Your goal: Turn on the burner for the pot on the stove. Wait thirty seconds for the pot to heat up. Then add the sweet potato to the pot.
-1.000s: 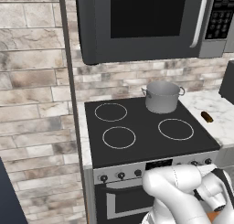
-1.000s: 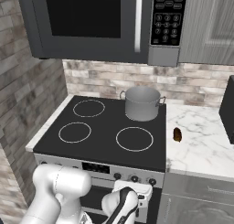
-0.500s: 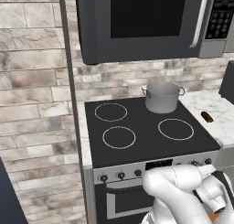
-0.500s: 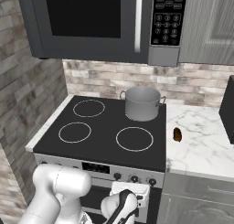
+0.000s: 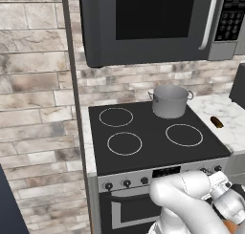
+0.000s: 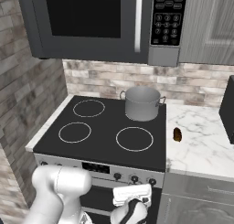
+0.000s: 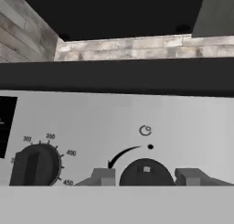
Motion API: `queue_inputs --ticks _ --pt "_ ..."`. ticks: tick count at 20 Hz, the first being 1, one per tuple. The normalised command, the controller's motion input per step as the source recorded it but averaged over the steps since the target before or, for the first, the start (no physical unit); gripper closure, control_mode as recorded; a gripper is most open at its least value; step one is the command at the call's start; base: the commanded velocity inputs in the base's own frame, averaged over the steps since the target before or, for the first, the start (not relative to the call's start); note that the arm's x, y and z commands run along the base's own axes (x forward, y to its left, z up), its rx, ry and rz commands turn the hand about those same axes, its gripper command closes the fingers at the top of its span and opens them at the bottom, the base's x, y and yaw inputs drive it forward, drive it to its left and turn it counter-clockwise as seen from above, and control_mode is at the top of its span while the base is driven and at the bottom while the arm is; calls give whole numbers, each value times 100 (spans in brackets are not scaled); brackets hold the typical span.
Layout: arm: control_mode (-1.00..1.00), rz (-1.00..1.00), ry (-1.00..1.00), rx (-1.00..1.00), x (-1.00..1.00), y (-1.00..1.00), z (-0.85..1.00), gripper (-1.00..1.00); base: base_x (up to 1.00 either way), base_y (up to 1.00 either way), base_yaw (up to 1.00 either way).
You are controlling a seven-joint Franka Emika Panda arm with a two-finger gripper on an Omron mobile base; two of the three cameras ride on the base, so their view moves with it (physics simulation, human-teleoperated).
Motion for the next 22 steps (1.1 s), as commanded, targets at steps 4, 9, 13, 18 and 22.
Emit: queue_inputs --ticks 4,9,13,18,22 --pt "-100 26 -19 -3 -16 -3 0 100 0 0 0" --pt "-100 20 -18 -3 -4 0 0 100 0 0 0" --pt "-100 5 -20 -7 1 1 0 100 0 0 0" --pt "-100 0 -19 -8 22 7 0 100 0 0 0" --pt "-100 0 -10 -4 54 6 0 100 0 0 0"
